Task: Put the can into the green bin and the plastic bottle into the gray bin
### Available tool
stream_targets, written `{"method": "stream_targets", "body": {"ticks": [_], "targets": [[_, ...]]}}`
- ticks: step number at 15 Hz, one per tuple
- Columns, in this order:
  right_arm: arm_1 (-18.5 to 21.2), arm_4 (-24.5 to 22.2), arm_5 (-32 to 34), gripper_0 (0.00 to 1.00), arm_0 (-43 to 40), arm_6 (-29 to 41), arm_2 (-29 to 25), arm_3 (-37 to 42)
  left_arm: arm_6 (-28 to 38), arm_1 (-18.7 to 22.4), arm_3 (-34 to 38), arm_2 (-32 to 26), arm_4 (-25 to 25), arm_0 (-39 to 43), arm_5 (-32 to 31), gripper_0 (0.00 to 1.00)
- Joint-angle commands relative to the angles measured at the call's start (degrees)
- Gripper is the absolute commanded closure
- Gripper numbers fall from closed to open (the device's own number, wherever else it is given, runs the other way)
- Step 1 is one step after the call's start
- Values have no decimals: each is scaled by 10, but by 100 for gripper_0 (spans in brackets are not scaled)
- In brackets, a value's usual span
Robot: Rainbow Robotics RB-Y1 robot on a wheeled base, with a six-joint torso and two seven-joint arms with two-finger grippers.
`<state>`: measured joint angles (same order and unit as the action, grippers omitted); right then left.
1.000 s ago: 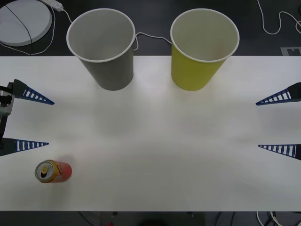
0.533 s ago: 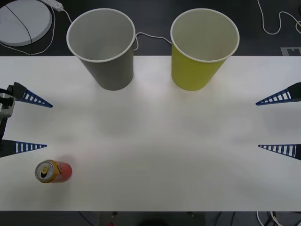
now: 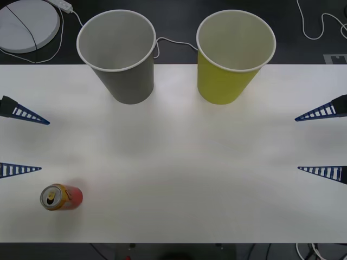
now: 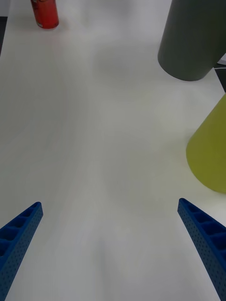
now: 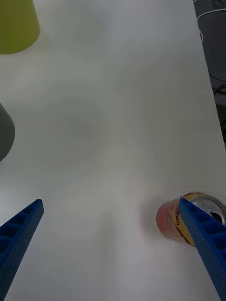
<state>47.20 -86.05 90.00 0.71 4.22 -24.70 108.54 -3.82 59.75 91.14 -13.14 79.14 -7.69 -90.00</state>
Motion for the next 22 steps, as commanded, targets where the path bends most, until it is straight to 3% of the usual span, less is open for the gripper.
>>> {"method": "stream_targets", "body": {"ticks": [1,14,17,22], "targets": [[0,0,0,0,0,0,0,0,-60,24,-53,25,-36,0,0,0],[0,0,0,0,0,0,0,0,-350,33,-273,141,-108,-12,0,0],[0,0,0,0,0,0,0,0,-407,33,-328,187,-120,-30,0,0],[0,0,0,0,0,0,0,0,-488,33,-425,285,-185,-63,0,0]]}}
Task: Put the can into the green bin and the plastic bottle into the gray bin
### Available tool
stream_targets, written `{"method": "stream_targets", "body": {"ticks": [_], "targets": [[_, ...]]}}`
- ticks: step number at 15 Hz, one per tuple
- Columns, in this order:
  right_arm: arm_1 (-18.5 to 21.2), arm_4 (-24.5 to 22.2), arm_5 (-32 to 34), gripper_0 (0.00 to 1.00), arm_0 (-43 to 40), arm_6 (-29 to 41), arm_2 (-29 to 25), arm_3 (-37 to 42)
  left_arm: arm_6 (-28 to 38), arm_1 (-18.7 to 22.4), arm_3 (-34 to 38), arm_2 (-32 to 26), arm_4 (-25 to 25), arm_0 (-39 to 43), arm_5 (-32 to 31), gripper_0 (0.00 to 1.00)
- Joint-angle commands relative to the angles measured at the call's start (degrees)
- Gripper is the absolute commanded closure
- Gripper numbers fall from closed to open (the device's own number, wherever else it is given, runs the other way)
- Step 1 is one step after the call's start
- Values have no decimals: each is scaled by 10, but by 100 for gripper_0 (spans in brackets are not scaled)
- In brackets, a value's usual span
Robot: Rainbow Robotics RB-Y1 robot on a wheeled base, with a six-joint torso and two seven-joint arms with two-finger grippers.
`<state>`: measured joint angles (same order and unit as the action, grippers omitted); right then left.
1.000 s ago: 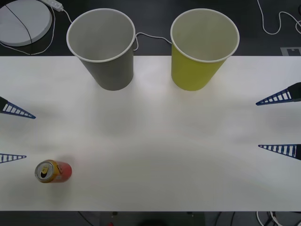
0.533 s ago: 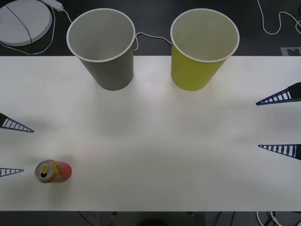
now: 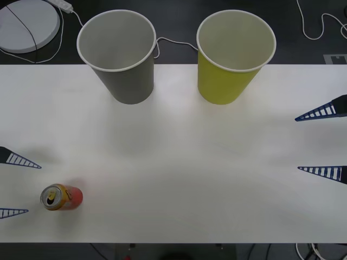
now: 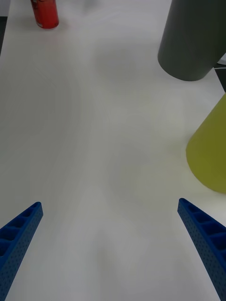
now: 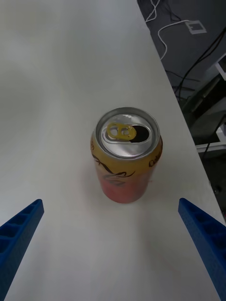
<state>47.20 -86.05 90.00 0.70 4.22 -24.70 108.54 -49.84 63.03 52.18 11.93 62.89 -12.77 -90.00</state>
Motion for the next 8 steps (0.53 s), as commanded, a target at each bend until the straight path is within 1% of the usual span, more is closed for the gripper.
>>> {"method": "stream_targets", "body": {"ticks": [1,3,8], "targets": [[0,0,0,0,0,0,0,0,-40,0,-49,47,-29,-17,0,0],[0,0,0,0,0,0,0,0,-61,0,-76,78,-56,-26,0,0],[0,0,0,0,0,0,0,0,-78,-1,-95,129,-108,-26,0,0]]}}
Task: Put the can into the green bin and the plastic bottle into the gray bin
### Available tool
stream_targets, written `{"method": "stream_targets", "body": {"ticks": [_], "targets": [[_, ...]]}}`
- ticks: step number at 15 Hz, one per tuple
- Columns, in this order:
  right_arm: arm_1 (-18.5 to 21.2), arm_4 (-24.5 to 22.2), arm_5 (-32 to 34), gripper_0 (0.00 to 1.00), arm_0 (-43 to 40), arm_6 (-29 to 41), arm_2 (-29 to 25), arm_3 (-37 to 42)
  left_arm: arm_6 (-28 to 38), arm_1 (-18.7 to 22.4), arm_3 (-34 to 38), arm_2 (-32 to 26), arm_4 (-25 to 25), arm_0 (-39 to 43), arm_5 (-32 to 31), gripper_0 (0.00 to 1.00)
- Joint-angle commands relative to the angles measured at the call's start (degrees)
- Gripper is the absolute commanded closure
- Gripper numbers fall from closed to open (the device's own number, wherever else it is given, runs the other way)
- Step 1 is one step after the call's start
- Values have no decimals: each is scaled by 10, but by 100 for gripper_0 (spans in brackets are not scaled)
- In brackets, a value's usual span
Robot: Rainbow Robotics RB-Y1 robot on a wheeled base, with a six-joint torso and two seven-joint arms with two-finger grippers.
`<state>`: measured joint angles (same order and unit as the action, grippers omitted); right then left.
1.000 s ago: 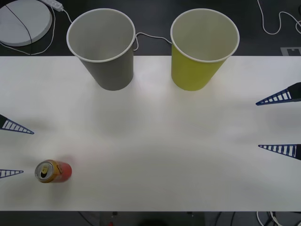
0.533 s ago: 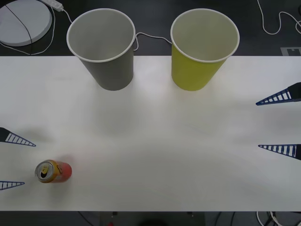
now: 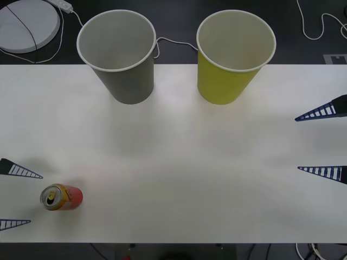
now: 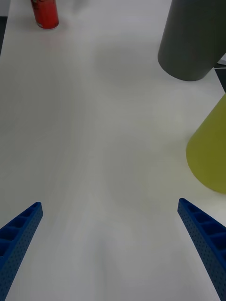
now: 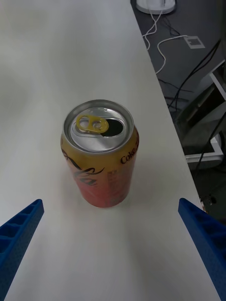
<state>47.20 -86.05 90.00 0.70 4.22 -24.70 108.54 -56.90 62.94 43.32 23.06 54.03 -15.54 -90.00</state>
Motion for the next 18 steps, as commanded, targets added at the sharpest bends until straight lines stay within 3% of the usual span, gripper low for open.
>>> {"method": "stream_targets", "body": {"ticks": [1,7,18], "targets": [[0,0,0,0,0,0,0,0,-10,-1,-9,29,-34,0,0,0],[0,0,0,0,0,0,0,0,-20,-42,-48,52,-90,0,0,0],[0,0,0,0,0,0,0,0,-20,-107,-61,52,-116,0,57,0]]}}
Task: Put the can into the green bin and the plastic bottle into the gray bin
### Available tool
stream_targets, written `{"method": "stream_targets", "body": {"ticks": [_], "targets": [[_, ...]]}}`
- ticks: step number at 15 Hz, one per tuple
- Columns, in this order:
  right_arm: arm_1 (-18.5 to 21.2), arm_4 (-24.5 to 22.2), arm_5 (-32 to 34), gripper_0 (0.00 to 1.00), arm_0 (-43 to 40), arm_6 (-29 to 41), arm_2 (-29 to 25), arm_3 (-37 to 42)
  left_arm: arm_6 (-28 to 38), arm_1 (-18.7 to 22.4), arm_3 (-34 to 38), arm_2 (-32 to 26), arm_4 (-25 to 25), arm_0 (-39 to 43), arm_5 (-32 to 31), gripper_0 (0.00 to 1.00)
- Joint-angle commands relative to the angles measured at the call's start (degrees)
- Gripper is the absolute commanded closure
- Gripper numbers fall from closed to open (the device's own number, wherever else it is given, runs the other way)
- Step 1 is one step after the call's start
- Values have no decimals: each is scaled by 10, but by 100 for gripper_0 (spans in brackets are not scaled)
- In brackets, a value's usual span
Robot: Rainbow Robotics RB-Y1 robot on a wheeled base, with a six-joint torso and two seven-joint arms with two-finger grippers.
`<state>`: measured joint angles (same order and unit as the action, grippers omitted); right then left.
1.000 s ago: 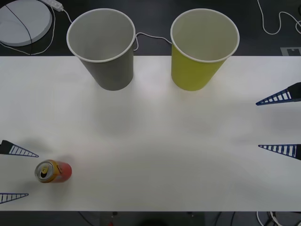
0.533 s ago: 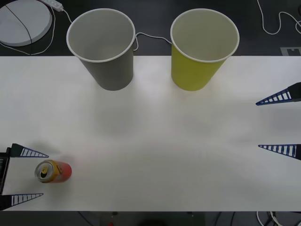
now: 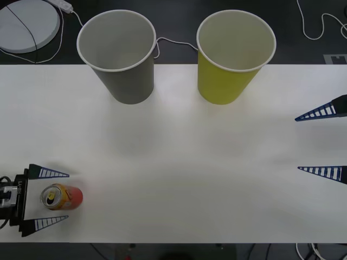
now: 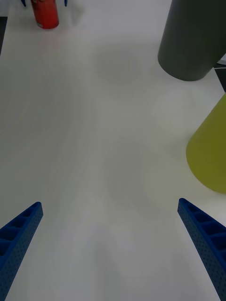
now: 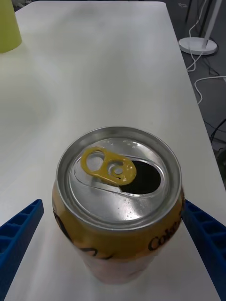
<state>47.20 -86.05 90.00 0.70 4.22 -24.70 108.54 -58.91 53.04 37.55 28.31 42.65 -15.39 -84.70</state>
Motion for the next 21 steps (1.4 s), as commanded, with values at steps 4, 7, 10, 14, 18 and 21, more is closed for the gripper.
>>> {"method": "stream_targets", "body": {"ticks": [4,7,10,14,18,21], "targets": [[0,0,0,0,0,0,0,0,1,-20,-11,0,-7,-2,5,0],[0,0,0,0,0,0,0,0,3,-24,-10,0,-11,-2,5,18],[0,0,0,0,0,0,0,0,5,-26,-11,0,-13,0,2,99],[0,0,0,0,0,0,0,0,8,-25,-10,-1,-14,0,2,100],[0,0,0,0,0,0,0,0,16,-25,-8,-4,-24,0,1,100],[0,0,0,0,0,0,0,0,57,-20,2,-36,-6,0,1,100]]}}
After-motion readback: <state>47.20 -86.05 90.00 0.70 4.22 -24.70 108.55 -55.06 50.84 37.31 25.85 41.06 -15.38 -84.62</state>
